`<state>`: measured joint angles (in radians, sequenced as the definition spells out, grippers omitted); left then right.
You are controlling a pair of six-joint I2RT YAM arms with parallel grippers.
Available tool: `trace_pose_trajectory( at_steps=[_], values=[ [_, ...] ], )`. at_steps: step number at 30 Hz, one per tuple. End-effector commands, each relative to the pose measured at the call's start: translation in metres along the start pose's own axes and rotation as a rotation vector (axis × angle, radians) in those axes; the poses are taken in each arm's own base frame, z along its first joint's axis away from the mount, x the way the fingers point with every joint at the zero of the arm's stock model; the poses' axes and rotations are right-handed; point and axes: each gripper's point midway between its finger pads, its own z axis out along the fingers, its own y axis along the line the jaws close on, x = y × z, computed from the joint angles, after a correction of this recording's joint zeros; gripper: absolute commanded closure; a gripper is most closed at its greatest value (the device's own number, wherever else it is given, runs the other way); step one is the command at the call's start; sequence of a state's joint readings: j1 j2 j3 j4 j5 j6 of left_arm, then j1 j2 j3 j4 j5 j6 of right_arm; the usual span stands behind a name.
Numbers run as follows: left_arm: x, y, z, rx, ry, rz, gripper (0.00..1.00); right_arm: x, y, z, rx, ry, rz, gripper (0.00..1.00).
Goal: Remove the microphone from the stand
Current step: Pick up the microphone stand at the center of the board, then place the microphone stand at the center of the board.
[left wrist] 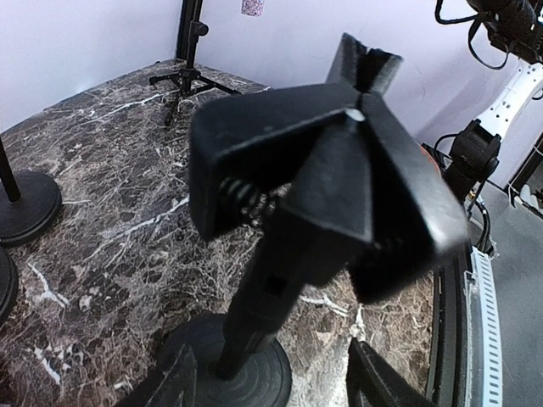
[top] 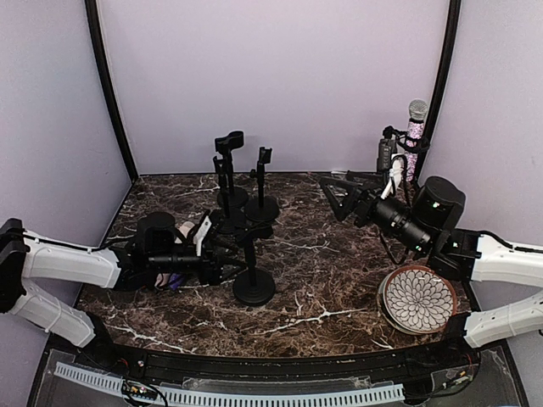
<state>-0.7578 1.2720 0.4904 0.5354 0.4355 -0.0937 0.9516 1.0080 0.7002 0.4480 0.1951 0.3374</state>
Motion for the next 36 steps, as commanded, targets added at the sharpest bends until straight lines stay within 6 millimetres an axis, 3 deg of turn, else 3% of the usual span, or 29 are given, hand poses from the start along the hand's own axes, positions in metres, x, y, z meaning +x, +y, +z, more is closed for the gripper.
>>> trace_pose_trajectory(
  at_steps=[1, 7, 9, 12, 18, 26, 36],
  values=[
    [-0.037, -0.006, 0.018, 0.036, -0.122, 0.078, 0.37, -0.019, 0.001, -0.005, -0.01, -0.065, 0.03, 0.02],
    [-0.034, 0.003, 0.034, 0.001, -0.112, 0.084, 0.38, -0.02, -0.003, -0.009, 0.011, -0.07, 0.024, 0.02],
    [-0.032, 0.003, 0.037, -0.006, -0.108, 0.084, 0.46, -0.019, -0.004, -0.009, 0.017, -0.07, 0.02, 0.02],
    [-0.031, 0.005, 0.037, -0.031, -0.107, 0.096, 0.66, -0.019, -0.005, -0.007, 0.021, -0.068, 0.015, 0.02],
    [-0.041, 0.017, 0.036, -0.106, -0.136, 0.123, 0.87, -0.017, -0.006, -0.004, 0.023, -0.071, 0.012, 0.02],
    [-0.075, 0.051, 0.057, -0.246, -0.163, 0.261, 0.96, -0.018, -0.005, -0.005, 0.016, -0.071, 0.01, 0.02],
    [-0.084, 0.104, 0.093, -0.235, -0.128, 0.252, 0.97, -0.019, -0.011, -0.011, 0.045, -0.07, 0.002, 0.02]
  ],
)
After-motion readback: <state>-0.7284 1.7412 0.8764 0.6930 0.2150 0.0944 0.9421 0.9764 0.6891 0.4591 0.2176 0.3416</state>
